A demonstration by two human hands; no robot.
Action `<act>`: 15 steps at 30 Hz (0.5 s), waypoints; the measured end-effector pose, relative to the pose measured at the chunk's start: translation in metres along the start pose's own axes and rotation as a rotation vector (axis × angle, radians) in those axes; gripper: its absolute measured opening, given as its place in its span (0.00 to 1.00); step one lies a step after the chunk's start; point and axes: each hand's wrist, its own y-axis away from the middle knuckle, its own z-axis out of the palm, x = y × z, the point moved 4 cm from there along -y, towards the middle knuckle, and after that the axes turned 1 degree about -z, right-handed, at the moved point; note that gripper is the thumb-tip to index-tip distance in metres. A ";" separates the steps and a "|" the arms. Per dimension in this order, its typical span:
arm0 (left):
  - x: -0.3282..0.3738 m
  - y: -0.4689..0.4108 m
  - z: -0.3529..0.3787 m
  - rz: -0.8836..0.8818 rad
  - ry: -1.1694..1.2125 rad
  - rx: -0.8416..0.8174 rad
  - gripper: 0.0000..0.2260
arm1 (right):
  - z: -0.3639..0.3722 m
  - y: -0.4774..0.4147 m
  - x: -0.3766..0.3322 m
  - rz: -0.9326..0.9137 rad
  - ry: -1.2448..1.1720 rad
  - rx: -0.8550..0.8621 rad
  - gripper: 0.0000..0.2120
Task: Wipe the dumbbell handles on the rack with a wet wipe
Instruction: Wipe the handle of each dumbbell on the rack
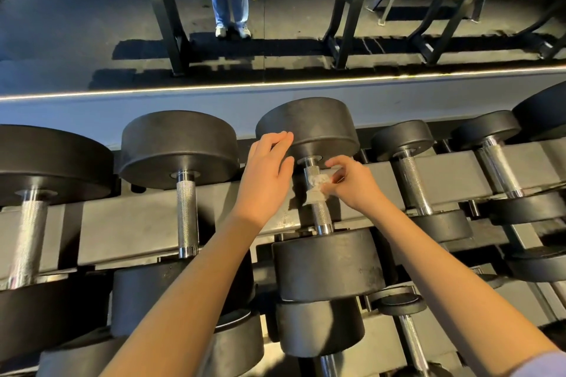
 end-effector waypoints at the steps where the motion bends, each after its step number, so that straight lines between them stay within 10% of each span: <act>1: 0.000 0.000 -0.001 0.002 0.003 -0.003 0.19 | 0.000 0.000 0.002 0.015 -0.019 0.009 0.13; 8: -0.001 0.000 0.000 0.000 0.011 0.005 0.19 | 0.005 0.022 0.013 0.096 0.133 -0.374 0.12; 15: 0.000 0.001 -0.002 0.014 0.009 -0.002 0.19 | 0.000 0.013 0.003 0.059 -0.022 -0.103 0.10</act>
